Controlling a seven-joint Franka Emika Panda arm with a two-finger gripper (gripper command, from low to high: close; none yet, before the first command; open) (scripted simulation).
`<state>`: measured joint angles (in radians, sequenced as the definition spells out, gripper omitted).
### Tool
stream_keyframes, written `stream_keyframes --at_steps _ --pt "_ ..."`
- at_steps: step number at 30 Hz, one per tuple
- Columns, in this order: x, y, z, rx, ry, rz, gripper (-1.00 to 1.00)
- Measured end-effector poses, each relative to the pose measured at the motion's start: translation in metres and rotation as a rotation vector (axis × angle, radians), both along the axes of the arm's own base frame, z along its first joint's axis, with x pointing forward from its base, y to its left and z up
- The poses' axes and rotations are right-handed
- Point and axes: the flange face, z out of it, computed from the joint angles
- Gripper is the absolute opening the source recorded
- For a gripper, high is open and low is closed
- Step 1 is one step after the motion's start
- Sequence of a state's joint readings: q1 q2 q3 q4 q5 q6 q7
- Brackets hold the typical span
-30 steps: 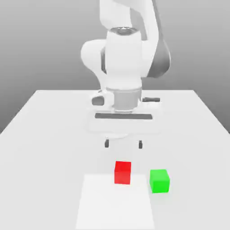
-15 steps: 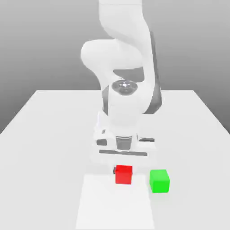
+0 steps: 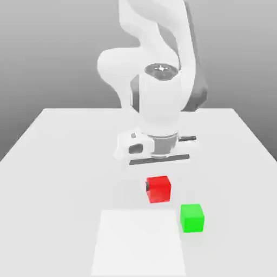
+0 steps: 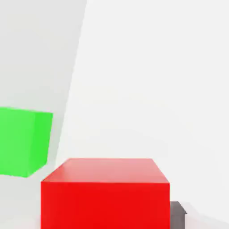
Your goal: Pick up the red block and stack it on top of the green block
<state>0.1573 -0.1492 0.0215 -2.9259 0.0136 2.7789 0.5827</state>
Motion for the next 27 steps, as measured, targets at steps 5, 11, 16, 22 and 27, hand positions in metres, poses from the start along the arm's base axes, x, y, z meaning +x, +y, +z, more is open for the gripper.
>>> stream_keyframes --at_steps 5,11,16,22,27 --pt "0.005 0.022 0.007 0.0 0.0 0.296 -1.0" --pt "0.008 0.049 0.016 -0.001 0.0 0.65 -1.0" --pt "0.009 0.071 0.023 -0.002 0.002 0.945 -1.0" --pt "0.012 0.081 -0.011 0.003 0.0 1.043 -1.0" --pt "0.01 0.079 -0.037 -0.001 0.002 1.042 1.0"
